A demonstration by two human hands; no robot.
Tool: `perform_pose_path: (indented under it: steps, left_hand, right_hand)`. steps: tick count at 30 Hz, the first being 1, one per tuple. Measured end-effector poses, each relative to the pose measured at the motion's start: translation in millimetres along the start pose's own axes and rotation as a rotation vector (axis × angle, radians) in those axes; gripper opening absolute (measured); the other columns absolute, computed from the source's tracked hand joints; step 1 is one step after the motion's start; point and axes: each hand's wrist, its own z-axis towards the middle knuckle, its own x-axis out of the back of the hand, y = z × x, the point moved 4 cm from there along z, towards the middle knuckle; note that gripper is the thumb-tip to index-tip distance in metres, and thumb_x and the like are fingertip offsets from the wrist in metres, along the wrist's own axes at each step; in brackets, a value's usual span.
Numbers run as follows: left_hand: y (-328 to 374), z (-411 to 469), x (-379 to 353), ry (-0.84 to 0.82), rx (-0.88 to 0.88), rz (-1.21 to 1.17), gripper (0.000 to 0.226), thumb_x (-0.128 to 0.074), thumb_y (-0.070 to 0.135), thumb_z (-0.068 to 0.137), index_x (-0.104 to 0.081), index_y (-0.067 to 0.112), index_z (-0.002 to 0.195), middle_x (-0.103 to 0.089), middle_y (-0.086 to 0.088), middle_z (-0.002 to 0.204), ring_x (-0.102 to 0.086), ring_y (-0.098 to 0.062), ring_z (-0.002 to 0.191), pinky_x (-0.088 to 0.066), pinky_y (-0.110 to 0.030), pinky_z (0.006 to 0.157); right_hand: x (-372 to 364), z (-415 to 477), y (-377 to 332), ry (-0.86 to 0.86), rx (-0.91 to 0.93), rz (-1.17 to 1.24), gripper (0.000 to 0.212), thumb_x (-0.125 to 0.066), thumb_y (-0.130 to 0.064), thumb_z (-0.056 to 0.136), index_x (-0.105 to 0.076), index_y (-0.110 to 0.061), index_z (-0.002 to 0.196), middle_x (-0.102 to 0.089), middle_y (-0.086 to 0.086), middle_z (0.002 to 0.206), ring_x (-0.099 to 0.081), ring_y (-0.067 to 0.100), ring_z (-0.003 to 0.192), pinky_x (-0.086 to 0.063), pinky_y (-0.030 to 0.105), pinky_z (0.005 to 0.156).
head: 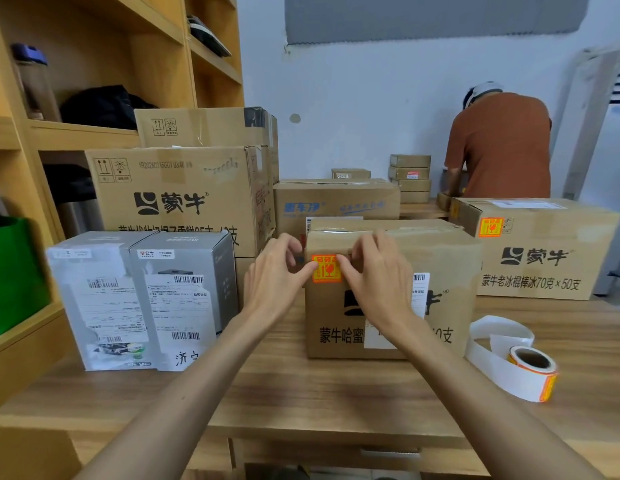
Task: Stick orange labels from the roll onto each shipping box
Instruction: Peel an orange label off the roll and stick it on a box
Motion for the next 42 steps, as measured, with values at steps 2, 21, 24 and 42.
perform_pose_path:
  steps: [2, 21, 24, 42]
  left_hand:
    - [-1, 3, 1, -0.052, -0.051, -0.066, 0.035, -0.072, 0.045, 0.09, -0.061, 0.036, 0.122, -0.054, 0.012, 0.1, -0.053, -0.002, 0.078, -0.049, -0.03, 0.068]
    - [-12, 11, -8, -0.195, -0.089, -0.323, 0.03, -0.078, 0.03, 0.088, -0.069, 0.024, 0.116, -0.056, 0.014, 0.112, -0.063, -0.016, 0.08, -0.054, -0.029, 0.071]
    - [-12, 10, -10, -0.176, -0.11, -0.314, 0.03, -0.077, 0.03, 0.089, -0.068, 0.023, 0.117, -0.055, 0.014, 0.112, -0.061, -0.012, 0.079, -0.052, -0.025, 0.075]
    - [-17, 5, -12, -0.241, -0.324, 0.01, 0.06, -0.076, 0.042, 0.086, -0.046, 0.027, 0.136, -0.041, 0.018, 0.121, -0.056, -0.007, 0.085, -0.051, -0.029, 0.069]
  right_hand:
    - [4, 8, 1, 0.035, 0.099, -0.031, 0.029, -0.074, -0.037, 0.083, -0.059, -0.013, 0.088, -0.054, 0.003, 0.092, -0.05, 0.021, 0.084, -0.042, 0.034, 0.068]
    - [-15, 15, 28, -0.263, 0.214, 0.027, 0.039, -0.06, -0.058, 0.086, -0.058, -0.024, 0.104, -0.056, -0.006, 0.105, -0.044, 0.015, 0.098, -0.035, 0.029, 0.079]
    - [-17, 13, 26, -0.237, 0.218, 0.009, 0.039, -0.063, -0.053, 0.086, -0.059, -0.02, 0.106, -0.056, -0.003, 0.105, -0.047, 0.018, 0.098, -0.036, 0.029, 0.08]
    - [-17, 2, 25, -0.208, 0.354, -0.109, 0.055, -0.076, -0.05, 0.079, -0.055, -0.015, 0.116, -0.054, 0.002, 0.11, -0.049, 0.022, 0.099, -0.041, 0.034, 0.084]
